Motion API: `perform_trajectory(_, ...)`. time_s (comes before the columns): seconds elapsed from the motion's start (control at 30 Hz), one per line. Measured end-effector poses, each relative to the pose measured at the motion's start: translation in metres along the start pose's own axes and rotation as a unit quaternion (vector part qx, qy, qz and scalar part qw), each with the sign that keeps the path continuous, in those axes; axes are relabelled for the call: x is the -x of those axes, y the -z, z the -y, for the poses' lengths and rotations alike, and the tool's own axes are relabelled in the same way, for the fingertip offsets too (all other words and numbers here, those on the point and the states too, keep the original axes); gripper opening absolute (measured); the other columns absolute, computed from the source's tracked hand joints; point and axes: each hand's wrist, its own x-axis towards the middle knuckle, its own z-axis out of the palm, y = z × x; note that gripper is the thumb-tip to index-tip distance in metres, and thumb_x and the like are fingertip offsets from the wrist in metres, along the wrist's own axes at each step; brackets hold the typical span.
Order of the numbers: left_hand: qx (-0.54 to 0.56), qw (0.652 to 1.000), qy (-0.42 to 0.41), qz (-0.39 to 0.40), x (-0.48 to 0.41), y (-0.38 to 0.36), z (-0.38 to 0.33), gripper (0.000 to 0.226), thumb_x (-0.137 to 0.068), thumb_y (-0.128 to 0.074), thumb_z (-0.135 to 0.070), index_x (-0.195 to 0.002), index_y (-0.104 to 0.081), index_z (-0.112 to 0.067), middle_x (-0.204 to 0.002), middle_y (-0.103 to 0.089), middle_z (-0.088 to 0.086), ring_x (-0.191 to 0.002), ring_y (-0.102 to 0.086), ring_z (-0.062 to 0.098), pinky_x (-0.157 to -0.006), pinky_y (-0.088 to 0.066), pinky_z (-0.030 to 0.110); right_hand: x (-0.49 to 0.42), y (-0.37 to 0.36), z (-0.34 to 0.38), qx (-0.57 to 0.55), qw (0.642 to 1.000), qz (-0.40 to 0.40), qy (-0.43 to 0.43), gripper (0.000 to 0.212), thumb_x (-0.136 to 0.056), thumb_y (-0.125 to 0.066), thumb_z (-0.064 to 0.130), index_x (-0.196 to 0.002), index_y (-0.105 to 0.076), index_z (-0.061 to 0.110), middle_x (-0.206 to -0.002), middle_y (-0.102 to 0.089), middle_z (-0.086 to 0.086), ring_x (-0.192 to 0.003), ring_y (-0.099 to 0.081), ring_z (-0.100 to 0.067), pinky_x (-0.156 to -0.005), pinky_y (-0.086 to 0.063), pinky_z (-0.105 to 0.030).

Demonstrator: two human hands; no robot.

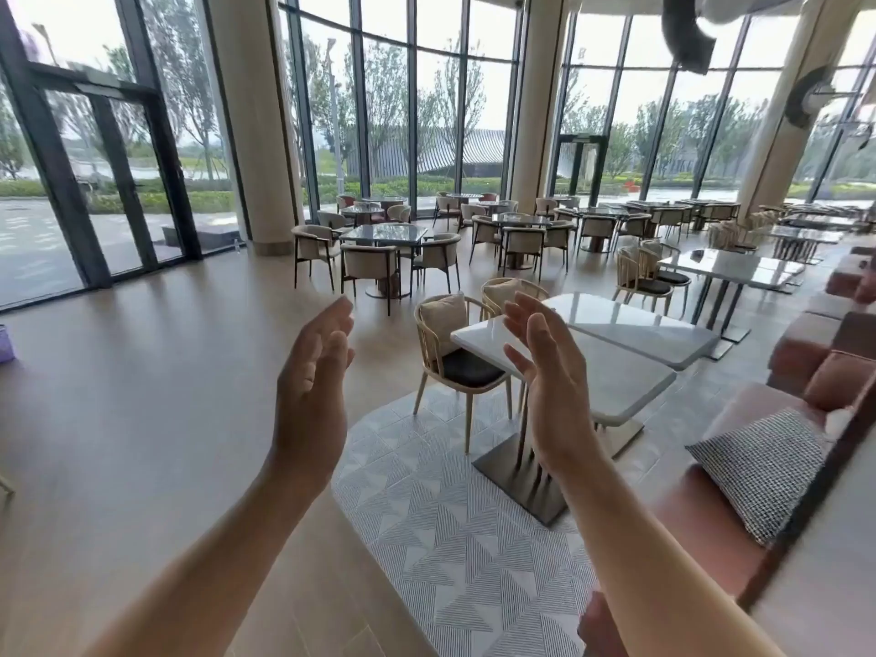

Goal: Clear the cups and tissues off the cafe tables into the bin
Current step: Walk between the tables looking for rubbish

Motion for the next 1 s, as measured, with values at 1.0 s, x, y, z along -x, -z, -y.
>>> perform_trajectory(1.0,-0.018,0.999,0.008,-0.044,-0.342,-0.026,0.302,0.039,-0.101,-0.042,-0.041,-0.136,-0.056,-0.032,-0.139,-0.062,-0.015,-0.134,-0.055,0.006,-0.113,-0.047,0.044,-0.353,-0.114,-0.297,-0.038,0.996,0.068,-0.040,0.060,-0.096,-0.055,0.053,-0.143,-0.057,0.016,-0.140,-0.064,0.002,-0.134,-0.057,-0.010,-0.119,-0.043,-0.042)
